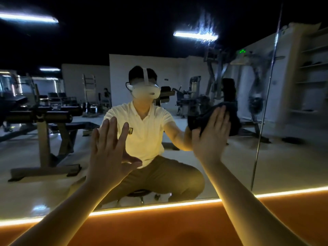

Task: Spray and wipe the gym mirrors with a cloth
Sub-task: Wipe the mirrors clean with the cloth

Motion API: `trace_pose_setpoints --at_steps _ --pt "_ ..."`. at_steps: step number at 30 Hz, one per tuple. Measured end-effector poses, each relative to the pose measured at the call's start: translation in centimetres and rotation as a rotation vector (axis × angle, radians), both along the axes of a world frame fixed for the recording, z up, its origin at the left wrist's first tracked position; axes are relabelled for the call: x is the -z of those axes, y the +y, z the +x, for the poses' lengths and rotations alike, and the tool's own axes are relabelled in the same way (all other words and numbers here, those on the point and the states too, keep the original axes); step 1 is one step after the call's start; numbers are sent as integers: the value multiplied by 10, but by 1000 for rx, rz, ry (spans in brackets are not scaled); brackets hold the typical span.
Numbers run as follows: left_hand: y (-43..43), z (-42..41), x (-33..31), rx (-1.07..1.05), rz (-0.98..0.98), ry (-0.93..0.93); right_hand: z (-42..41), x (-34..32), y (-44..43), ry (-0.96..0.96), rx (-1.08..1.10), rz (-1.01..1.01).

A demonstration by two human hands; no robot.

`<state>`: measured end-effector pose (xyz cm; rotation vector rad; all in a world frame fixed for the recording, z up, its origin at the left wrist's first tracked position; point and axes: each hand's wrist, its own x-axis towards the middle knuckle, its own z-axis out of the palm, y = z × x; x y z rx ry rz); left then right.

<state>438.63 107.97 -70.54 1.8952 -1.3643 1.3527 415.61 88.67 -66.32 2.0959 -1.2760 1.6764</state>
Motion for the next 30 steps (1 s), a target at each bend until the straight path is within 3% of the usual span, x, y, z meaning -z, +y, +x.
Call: trace_pose_setpoints --at_steps 6,11,16,20,23,26,30 --pt "4 1 0 22 0 -35 75 -8 59 395 -207 -366" --pt "16 -4 -23 37 -24 -27 53 -23 36 651 -242 -554" --pt "-7 -18 -68 39 -64 -109 -18 -49 -26 475 -52 -348" --pt "-29 -18 -95 12 -58 -97 -66 -70 -61 130 64 -76" --pt "-31 -14 -96 0 -51 -137 -50 -86 -51 -48 82 39" --pt "-31 -14 -95 4 -49 -146 -6 -99 -23 -15 53 -57" --pt "-22 -15 -108 48 -112 -154 60 -105 28 235 -113 -372"
